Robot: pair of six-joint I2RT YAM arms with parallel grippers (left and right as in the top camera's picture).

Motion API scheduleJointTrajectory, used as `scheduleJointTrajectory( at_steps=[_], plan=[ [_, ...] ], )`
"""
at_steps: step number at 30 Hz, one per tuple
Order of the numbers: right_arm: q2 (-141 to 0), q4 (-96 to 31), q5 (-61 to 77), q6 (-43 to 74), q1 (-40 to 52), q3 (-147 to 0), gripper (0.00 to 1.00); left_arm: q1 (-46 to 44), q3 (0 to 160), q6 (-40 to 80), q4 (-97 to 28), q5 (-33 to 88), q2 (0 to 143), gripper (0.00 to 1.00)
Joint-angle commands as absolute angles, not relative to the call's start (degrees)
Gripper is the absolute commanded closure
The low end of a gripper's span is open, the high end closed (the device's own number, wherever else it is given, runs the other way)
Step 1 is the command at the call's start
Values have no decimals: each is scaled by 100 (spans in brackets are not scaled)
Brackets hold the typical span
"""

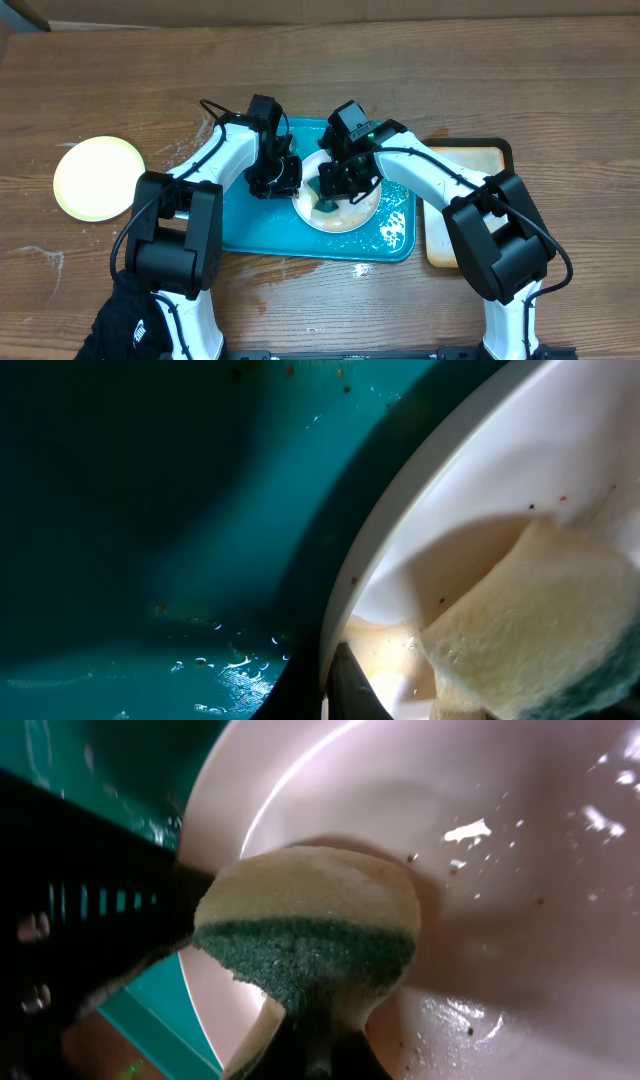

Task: Clean dirty plates on tray and stack at the side
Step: 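Scrub the white plate with the sponge while the left gripper holds it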

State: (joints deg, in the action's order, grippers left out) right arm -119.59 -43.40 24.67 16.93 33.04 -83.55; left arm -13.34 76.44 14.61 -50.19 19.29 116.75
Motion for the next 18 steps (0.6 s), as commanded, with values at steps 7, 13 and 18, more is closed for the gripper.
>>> scheduleJointTrajectory(
  at_steps=[7, 13, 18],
  plan=[
    [-11977, -4128, 1149, 3076, 3299, -8455, 96, -1304, 7367, 1459, -5011, 1205, 12009, 96],
    [-11977, -3756, 1566, 3542, 3529, -8405, 96, -1304, 7367, 1461, -5009, 1210, 12009, 96],
    [-11977, -3621, 1549, 3997, 3741, -8405, 96, -1304, 7367, 1461, -5017, 1214, 12009, 96]
  ],
)
